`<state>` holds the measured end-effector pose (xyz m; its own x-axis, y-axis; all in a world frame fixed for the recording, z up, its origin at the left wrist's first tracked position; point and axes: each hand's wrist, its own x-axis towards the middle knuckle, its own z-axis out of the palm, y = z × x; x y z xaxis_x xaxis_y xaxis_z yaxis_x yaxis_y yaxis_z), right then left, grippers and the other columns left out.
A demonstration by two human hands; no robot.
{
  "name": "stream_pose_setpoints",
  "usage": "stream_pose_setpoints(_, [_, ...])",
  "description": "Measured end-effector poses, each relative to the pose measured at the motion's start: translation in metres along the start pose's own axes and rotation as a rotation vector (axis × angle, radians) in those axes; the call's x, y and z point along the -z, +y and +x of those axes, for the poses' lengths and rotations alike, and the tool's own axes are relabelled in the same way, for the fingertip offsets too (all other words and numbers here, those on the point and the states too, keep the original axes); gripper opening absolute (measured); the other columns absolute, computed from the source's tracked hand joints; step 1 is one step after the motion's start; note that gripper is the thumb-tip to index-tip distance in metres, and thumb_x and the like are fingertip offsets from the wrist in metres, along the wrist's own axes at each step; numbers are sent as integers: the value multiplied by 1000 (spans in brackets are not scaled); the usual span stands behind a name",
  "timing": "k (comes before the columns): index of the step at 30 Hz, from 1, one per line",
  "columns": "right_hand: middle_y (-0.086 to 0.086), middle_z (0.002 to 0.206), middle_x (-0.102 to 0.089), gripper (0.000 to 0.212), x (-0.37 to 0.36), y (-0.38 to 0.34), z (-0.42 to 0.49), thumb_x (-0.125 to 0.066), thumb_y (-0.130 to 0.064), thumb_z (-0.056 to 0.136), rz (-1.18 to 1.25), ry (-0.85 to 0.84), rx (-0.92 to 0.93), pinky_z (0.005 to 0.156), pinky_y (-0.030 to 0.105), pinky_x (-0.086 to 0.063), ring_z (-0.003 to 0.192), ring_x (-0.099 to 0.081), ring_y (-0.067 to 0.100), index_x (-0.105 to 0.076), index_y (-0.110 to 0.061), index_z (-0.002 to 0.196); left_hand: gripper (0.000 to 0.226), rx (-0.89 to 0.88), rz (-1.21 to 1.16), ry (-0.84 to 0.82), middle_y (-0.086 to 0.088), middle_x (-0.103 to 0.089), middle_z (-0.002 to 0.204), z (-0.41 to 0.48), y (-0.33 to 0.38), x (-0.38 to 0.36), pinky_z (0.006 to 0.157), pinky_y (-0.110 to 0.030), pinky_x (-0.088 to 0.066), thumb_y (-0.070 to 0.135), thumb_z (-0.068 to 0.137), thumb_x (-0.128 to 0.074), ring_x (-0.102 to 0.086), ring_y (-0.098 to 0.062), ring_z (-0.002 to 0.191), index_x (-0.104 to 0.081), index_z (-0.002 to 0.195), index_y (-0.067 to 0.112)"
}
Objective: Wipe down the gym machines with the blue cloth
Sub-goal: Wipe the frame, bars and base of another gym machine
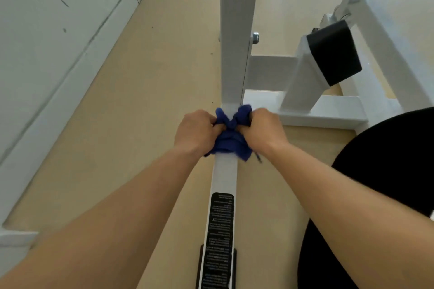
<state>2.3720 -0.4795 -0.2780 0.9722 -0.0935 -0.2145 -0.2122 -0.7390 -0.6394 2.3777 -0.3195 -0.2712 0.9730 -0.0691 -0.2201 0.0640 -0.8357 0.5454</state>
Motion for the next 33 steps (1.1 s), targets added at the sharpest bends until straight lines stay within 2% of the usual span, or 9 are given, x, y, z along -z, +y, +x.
stream_pose_setpoints(3, [-8, 69, -64, 10, 1, 9, -49, -59, -31, 94, 154, 13, 41, 52, 23, -47, 65, -63, 13, -62, -31, 84, 31, 4, 37, 79, 4, -63, 55, -32, -2, -2, 49, -28, -46, 47, 88, -57, -61, -14, 53, -67, 68, 26])
stream_pose_setpoints(5, [-11, 91, -71, 17, -3, 10, -73, -56, -26, 98, 490, -38, 62, 77, 34, -58, 87, -68, 9, -62, -40, 104, 26, 8, -81, 139, 8, -67, 61, -43, 3, -3, 53, -28, -48, 48, 86, -61, -64, -11, 57, -69, 71, 28])
stream_pose_setpoints(8, [-17, 122, -66, 45, -9, 15, -91, -52, -12, 100, 772, -201, 139, 100, 34, -51, 117, -61, 6, -50, -36, 138, 10, 52, -418, 193, 13, -72, 75, -48, 13, -5, 62, -23, -53, 38, 80, -74, -67, -1, 68, -68, 86, 32])
stream_pose_setpoints(10, [-16, 125, -65, 52, -4, 18, -88, -57, -6, 98, 736, -199, 223, 101, 29, -50, 120, -60, 6, -47, -31, 142, 9, 29, -546, 181, 16, -72, 82, -48, 19, -10, 68, -20, -53, 30, 81, -75, -67, 4, 75, -70, 88, 33])
stream_pose_setpoints(15, [-23, 95, -69, 44, 21, 23, -62, -74, -7, 84, 506, 80, 255, 75, 7, -48, 93, -63, -5, -59, -42, 105, 36, -130, -786, -77, 2, -76, 96, -47, 34, -11, 87, -33, -58, 6, 97, -51, -70, -12, 91, -74, 104, 34])
stream_pose_setpoints(22, [-9, 110, -55, 32, 46, 0, 26, -61, -26, 99, 280, 579, 358, 86, 3, -38, 94, -49, -6, -59, -15, 128, 37, 67, -447, 260, 15, -67, 122, -18, 39, -23, 90, -18, -42, 31, 92, -63, -62, -1, 99, -65, 128, 26])
stream_pose_setpoints(27, [16, 117, -55, 30, 25, 5, 57, -69, -19, 91, -172, 665, 478, 73, 35, -52, 86, -61, 32, -59, -8, 117, 38, 142, -474, 305, 11, -66, 127, -9, 30, -34, 92, -16, -36, 31, 92, -60, -61, -6, 113, -64, 129, 25])
stream_pose_setpoints(31, [13, 119, -54, 28, 10, 18, 54, -64, -17, 94, -327, 446, 409, 77, 48, -57, 87, -62, 38, -57, -11, 120, 37, 189, -512, 313, 9, -67, 124, -6, 24, -31, 99, -20, -39, 31, 91, -60, -59, -10, 117, -66, 126, 23])
stream_pose_setpoints(33, [14, 117, -55, 28, 13, 18, 54, -67, -14, 91, -263, 508, 412, 77, 44, -56, 90, -62, 38, -60, -10, 118, 37, 214, -524, 309, 9, -67, 124, -5, 22, -28, 98, -22, -41, 32, 91, -60, -60, -10, 115, -65, 127, 24])
